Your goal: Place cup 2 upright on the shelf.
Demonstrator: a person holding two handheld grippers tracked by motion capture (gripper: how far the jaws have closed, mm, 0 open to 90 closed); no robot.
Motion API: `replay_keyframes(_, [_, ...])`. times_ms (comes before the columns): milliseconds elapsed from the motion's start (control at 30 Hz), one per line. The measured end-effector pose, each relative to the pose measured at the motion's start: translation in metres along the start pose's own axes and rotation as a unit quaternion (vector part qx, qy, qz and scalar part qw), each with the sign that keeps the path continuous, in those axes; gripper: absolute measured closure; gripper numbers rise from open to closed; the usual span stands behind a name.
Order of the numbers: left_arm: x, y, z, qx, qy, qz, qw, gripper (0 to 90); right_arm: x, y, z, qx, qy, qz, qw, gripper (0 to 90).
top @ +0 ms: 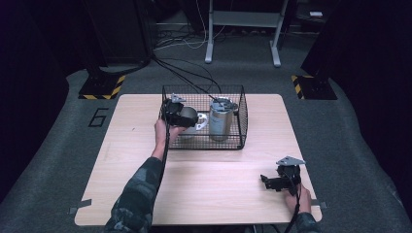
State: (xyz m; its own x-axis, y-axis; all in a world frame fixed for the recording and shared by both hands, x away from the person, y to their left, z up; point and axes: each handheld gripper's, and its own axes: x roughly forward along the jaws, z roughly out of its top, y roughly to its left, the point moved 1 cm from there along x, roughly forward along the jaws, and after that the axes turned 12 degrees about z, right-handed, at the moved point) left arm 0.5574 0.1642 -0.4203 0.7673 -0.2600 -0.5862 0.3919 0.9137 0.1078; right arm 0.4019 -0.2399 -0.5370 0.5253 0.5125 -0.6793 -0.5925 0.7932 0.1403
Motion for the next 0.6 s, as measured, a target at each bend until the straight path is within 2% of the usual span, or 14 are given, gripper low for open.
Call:
replay_keyframes(333, [0.0060, 0.0000, -0.0056, 0.003, 0.010, 0.001, 0.9999, 6.2, 0.0000, 0.0000, 0.0000, 0.000, 0.000, 0.000, 1.0000, 0.0])
replay_keyframes(600, [0.0102, -0.0005, -0.0092, -0.004, 0.015, -0.001, 0.9999, 6.1, 0.0000, 0.0000, 0.0000, 0.000, 0.000, 0.000, 1.0000, 0.0])
